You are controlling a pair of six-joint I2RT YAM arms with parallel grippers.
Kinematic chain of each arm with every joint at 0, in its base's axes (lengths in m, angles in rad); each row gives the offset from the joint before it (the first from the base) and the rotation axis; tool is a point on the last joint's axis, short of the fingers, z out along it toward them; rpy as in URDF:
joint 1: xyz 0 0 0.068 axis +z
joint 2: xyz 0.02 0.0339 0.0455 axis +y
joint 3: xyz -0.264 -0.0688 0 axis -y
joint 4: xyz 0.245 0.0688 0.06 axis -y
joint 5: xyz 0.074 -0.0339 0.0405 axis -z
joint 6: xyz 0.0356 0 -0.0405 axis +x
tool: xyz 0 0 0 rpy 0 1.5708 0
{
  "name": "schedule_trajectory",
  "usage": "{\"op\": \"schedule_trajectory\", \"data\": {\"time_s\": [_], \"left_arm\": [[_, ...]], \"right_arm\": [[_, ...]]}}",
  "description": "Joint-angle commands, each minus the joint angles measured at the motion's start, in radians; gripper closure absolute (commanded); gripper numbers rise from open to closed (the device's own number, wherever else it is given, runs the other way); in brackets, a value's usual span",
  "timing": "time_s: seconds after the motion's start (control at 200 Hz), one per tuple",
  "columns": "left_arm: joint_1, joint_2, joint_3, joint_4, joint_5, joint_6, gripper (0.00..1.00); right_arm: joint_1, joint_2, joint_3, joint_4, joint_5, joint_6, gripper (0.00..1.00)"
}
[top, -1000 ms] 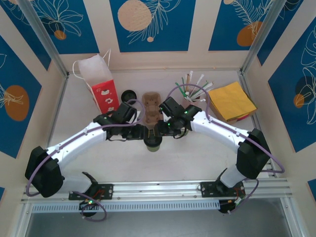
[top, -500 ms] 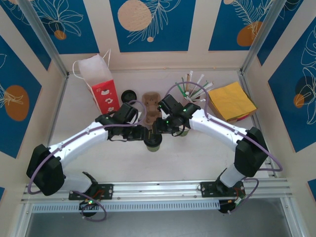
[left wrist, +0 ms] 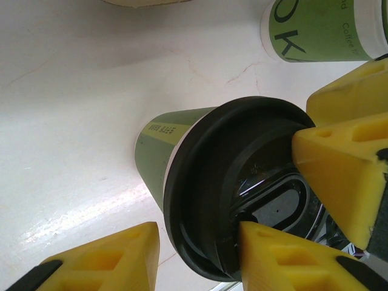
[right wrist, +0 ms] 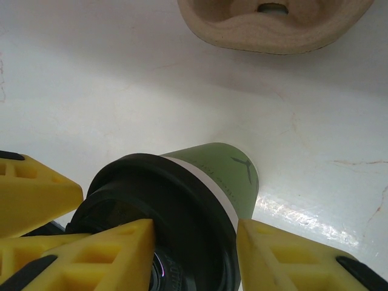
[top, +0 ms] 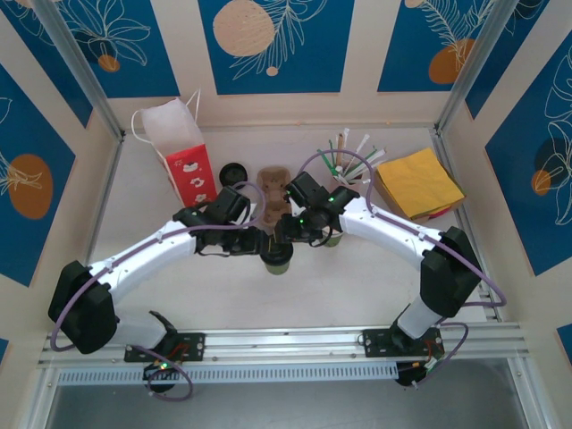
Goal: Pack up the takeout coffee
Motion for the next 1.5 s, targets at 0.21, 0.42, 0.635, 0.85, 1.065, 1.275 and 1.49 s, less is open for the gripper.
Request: {"op": "schedule_trajectory", "data": {"time_s": [0.21, 0.42, 0.635, 0.85, 1.065, 1.275, 1.49], "left_arm": [[-0.012, 0.019, -0.045, -0.005, -0.003, 0.015, 0.64], [-0.012, 0.027, -0.063, 0.001, -0.003, 0.015, 0.64], [-0.013, 0.027, -0.062, -0.004, -0.014, 0.018, 0.65], [-0.016, 0.033, -0.059, -0.004, -0.015, 0.019, 0.67], [-0.018, 0.034, -0.057, -0.001, -0.018, 0.019, 0.67], [-0.021, 0.042, -0.058, 0.001, -0.018, 0.018, 0.67], [-0.026, 0.045, -0.056, -0.002, -0.019, 0.016, 0.67]], "right_arm": [[0.003, 0.014, -0.068, -0.015, -0.022, 0.005, 0.6], [0.005, 0.003, -0.096, -0.023, -0.014, 0.017, 0.6], [0.006, -0.04, -0.035, -0.064, 0.015, 0.001, 0.6], [0.006, -0.079, 0.014, -0.097, 0.016, -0.002, 0.57], [0.012, -0.086, -0.032, -0.098, -0.008, 0.009, 0.6], [0.014, -0.073, -0.081, -0.075, -0.019, 0.014, 0.64], [0.022, -0.054, -0.108, -0.079, -0.004, 0.01, 0.65]]}}
